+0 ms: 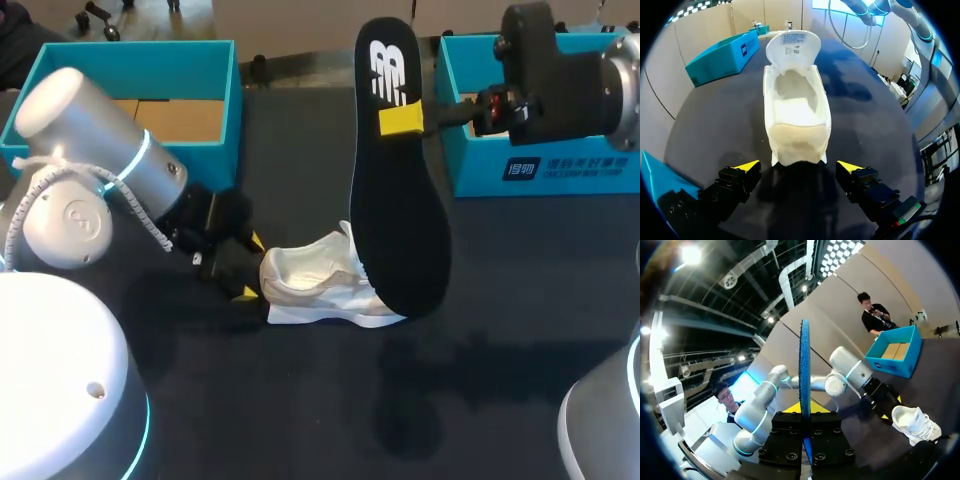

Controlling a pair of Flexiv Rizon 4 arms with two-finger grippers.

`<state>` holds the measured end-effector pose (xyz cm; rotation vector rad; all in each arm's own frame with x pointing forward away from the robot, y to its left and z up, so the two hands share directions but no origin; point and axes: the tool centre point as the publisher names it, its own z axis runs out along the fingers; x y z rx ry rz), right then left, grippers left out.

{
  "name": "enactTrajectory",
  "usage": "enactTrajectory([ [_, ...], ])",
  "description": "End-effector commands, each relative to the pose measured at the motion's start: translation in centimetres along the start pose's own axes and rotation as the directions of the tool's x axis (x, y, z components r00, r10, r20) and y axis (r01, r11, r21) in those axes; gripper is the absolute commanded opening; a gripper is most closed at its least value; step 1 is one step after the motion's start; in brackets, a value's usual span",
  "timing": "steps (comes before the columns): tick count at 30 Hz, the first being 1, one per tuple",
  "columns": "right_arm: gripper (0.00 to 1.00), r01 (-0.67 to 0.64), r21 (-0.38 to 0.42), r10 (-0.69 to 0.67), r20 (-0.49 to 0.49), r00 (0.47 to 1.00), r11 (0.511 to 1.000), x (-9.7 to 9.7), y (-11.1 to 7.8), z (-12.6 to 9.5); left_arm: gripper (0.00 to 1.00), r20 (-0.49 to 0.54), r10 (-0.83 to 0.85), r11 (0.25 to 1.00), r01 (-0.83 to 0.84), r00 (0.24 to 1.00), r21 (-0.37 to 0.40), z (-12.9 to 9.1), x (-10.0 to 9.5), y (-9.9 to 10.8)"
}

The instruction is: Take the shoe out of the shoebox, open the shoe tongue, remove and reinsert the insole, then place the shoe into the shoebox

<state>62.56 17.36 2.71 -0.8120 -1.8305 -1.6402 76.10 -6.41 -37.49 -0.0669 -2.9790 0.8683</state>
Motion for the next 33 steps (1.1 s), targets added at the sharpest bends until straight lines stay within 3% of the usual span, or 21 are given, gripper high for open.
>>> enactTrajectory([
  [1, 0.00, -0.002, 0.002, 0.002, 0.002, 1.000, 1.000, -0.1, 0.1, 0.3, 1.00, 0.012, 0.002, 0.997, -0.001, 1.000, -0.081, -1.0, 0.4, -1.0],
  [20, 0.00, -0.002, 0.002, 0.002, 0.002, 1.000, 1.000, -0.1, 0.1, 0.3, 1.00, 0.031, 0.023, 0.925, -0.010, 0.999, -0.379, -0.3, 0.5, -3.7],
  [33, 0.00, -0.002, 0.002, 0.002, 0.002, 1.000, 1.000, -0.1, 0.1, 0.3, 1.00, 0.059, 0.016, 0.906, 0.011, 0.998, -0.423, 0.1, 0.2, -4.5],
])
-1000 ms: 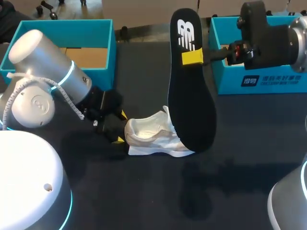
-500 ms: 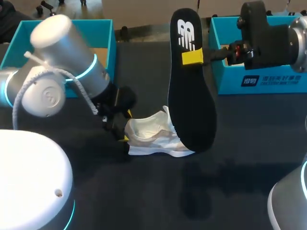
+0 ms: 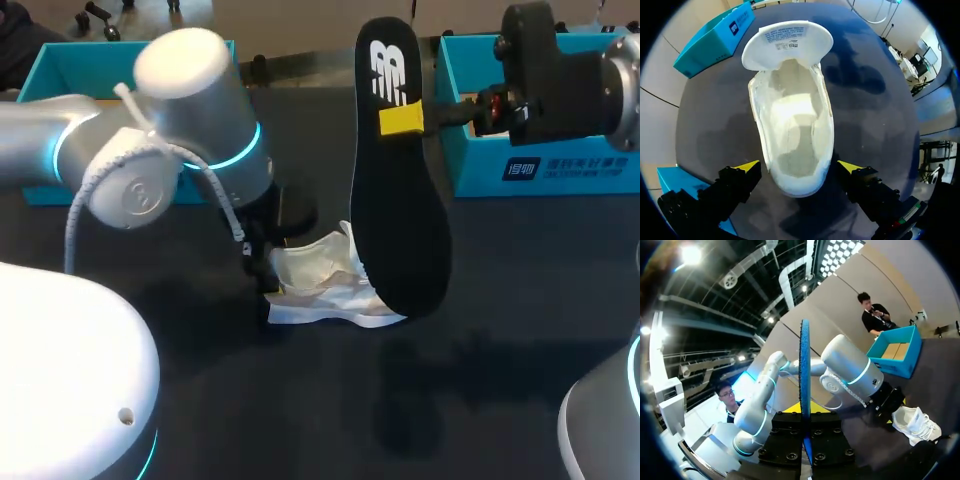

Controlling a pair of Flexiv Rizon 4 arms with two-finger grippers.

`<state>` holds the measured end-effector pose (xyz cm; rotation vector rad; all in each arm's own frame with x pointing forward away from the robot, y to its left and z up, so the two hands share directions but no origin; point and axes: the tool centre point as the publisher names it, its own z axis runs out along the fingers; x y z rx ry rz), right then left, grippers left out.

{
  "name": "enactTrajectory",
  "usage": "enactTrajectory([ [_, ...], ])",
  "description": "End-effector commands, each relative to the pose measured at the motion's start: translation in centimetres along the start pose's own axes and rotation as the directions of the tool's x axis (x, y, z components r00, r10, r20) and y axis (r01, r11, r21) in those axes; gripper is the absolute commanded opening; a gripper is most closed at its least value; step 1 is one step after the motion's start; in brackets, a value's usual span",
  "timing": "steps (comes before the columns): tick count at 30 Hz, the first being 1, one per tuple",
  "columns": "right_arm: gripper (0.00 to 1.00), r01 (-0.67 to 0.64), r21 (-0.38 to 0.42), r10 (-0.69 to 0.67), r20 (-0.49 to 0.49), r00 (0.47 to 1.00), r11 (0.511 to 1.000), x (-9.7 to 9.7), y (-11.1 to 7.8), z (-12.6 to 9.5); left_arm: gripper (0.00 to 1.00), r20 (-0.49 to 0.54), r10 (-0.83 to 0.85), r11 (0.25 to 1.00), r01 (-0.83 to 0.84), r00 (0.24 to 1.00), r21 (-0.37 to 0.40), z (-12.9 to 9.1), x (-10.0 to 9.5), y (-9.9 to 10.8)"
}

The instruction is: Take the shoe out of the shoebox, open the shoe tongue, remove and reinsert the insole, then place the shoe into the shoebox

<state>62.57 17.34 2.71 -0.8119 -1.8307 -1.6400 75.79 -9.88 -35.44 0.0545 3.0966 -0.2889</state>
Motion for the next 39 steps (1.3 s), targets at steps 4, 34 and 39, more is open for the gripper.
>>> enactTrajectory([
  [4, 0.00, -0.002, 0.002, 0.002, 0.002, 1.000, 1.000, -0.1, 0.1, 0.3, 1.00, -0.006, 0.008, 0.999, -0.008, 1.000, -0.043, -0.6, 0.0, -0.5],
  [34, 0.00, -0.002, 0.002, 0.002, 0.002, 1.000, 1.000, -0.1, 0.1, 0.3, 1.00, 0.006, -0.003, 1.000, 0.003, 1.000, 0.018, -1.2, -4.1, -6.1],
  [39, 0.00, -0.002, 0.002, 0.002, 0.002, 1.000, 1.000, -0.1, 0.1, 0.3, 1.00, -0.007, -0.005, 1.000, 0.005, 1.000, -0.005, 0.4, -4.9, -7.3],
])
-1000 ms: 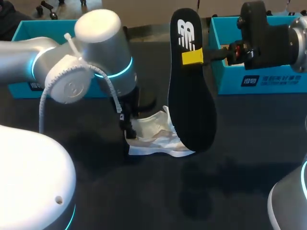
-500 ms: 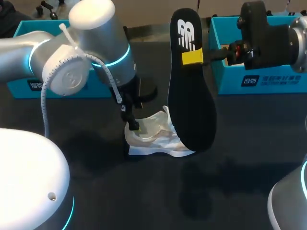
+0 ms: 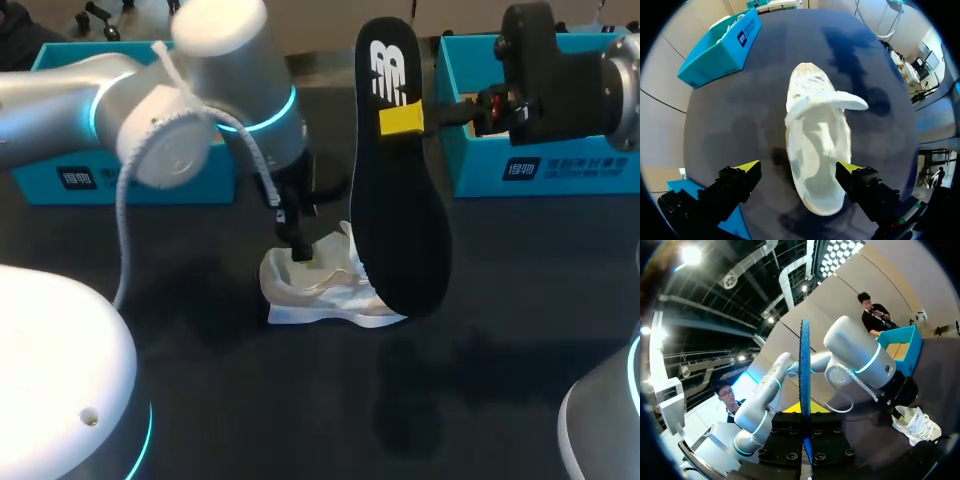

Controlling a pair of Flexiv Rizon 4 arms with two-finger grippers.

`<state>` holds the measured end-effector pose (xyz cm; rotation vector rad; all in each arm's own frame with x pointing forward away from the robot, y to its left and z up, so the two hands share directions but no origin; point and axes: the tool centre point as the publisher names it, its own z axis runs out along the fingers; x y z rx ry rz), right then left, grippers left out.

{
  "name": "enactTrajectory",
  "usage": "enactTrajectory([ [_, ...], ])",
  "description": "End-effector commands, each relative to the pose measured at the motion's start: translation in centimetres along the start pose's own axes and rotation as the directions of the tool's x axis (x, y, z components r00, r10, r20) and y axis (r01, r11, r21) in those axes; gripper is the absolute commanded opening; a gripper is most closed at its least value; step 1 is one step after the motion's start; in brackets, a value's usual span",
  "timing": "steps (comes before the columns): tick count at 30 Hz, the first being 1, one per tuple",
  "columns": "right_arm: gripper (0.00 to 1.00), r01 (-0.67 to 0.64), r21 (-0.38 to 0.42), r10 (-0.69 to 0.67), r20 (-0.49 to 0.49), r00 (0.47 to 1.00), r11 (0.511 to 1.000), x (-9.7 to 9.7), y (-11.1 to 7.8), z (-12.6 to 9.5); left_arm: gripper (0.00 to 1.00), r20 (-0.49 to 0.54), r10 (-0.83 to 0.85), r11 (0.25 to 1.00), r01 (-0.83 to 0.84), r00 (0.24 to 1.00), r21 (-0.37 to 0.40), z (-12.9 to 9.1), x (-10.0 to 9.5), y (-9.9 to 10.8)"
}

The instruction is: Take the shoe out of the shoebox, open the shoe tongue, remove and reinsert the insole, then place the shoe into the shoebox

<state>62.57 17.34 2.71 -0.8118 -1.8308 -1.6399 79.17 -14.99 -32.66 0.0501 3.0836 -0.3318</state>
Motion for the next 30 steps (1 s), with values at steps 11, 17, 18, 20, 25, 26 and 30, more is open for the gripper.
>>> enactTrajectory([
  [11, 0.00, -0.002, 0.002, 0.002, 0.002, 1.000, 1.000, -0.1, 0.1, 0.3, 0.91, -0.045, 0.003, 0.998, -0.005, 0.999, -0.061, 5.3, -1.9, -2.5],
  [17, 0.00, -0.002, 0.002, 0.002, 0.002, 1.000, 1.000, -0.1, 0.1, 0.3, 0.64, -0.063, -0.002, 0.998, -0.002, 0.998, -0.069, 6.5, -1.9, -2.3],
  [18, 0.00, -0.002, 0.002, 0.002, 0.002, 1.000, 1.000, -0.1, 0.1, 0.3, 0.59, -0.068, -0.003, 0.998, -0.002, 0.998, -0.068, 6.6, -1.9, -2.2],
  [20, 0.00, -0.002, 0.002, 0.002, 0.002, 1.000, 1.000, -0.1, 0.1, 0.3, 0.46, -0.077, -0.004, 0.998, -0.001, 0.997, -0.063, 6.8, -1.8, -2.1],
  [25, 0.00, -0.002, 0.002, 0.002, 0.002, 1.000, 1.000, -0.1, 0.1, 0.3, 0.39, -0.094, -0.003, 0.998, -0.003, 0.996, -0.067, 7.3, -1.5, -1.8],
  [26, 0.00, -0.002, 0.002, 0.002, 0.002, 1.000, 1.000, -0.1, 0.1, 0.3, 0.37, -0.097, -0.003, 0.998, -0.003, 0.995, -0.067, 7.4, -1.4, -1.7],
  [30, 0.00, -0.002, 0.002, 0.002, 0.002, 1.000, 1.000, -0.1, 0.1, 0.3, 0.21, -0.112, -0.002, 0.998, -0.006, 0.994, -0.066, 7.6, -1.1, -1.5],
])
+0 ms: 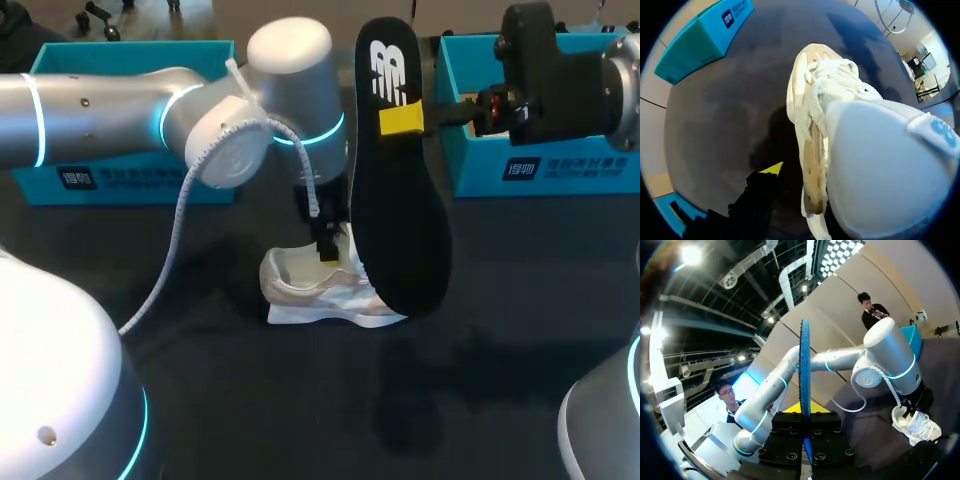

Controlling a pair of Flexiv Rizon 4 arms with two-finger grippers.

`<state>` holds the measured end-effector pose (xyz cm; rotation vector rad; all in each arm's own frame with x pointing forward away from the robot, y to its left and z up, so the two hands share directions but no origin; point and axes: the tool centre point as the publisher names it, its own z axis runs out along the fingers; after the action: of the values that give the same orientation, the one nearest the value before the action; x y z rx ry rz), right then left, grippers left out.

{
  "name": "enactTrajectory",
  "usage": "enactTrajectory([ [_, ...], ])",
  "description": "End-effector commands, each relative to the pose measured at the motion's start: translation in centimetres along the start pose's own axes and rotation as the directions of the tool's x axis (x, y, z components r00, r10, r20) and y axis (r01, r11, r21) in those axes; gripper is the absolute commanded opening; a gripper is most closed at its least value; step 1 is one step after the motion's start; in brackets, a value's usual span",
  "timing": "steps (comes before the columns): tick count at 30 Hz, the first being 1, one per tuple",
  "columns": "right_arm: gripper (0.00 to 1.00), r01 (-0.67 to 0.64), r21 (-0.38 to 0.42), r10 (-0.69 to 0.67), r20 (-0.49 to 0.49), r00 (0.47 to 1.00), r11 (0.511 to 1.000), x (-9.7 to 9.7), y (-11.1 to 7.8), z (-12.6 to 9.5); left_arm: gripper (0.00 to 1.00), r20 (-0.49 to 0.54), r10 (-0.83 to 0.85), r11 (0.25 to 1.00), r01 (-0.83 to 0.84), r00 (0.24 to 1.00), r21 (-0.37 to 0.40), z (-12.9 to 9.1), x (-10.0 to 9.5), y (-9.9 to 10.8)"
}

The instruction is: Take the shoe out of the shoebox, open the shoe tongue, remove and reinsert the insole, then place the shoe into the shoebox

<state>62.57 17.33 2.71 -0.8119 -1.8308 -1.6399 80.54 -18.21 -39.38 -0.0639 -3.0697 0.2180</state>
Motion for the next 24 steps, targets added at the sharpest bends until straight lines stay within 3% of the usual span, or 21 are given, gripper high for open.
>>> enactTrajectory([
  [1, 0.00, -0.002, 0.002, 0.002, 0.002, 1.000, 1.000, -0.1, 0.1, 0.3, 0.16, -0.012, 0.007, 1.000, -0.007, 1.000, 0.007, 0.3, 0.2, 0.2],
  [3, 0.00, -0.002, 0.002, 0.002, 0.002, 1.000, 1.000, -0.1, 0.1, 0.3, 0.00, -0.019, 0.017, 1.000, -0.016, 1.000, 0.011, 0.3, 0.4, 0.3],
  [9, 0.00, -0.002, 0.002, 0.002, 0.002, 1.000, 1.000, -0.1, 0.1, 0.3, 0.00, -0.048, 0.075, 0.997, -0.074, 0.996, 0.021, 0.2, 0.5, 0.3],
  [14, 0.00, -0.002, 0.002, 0.002, 0.002, 1.000, 1.000, -0.1, 0.1, 0.3, 0.00, -0.131, 0.155, 0.987, -0.150, 0.979, 0.049, -0.6, 0.3, 0.1],
  [24, 0.00, -0.002, 0.002, 0.002, 0.002, 1.000, 1.000, -0.1, 0.1, 0.3, 0.00, -0.228, 0.244, 0.961, -0.203, 0.943, 0.188, -4.5, 0.6, 0.1],
])
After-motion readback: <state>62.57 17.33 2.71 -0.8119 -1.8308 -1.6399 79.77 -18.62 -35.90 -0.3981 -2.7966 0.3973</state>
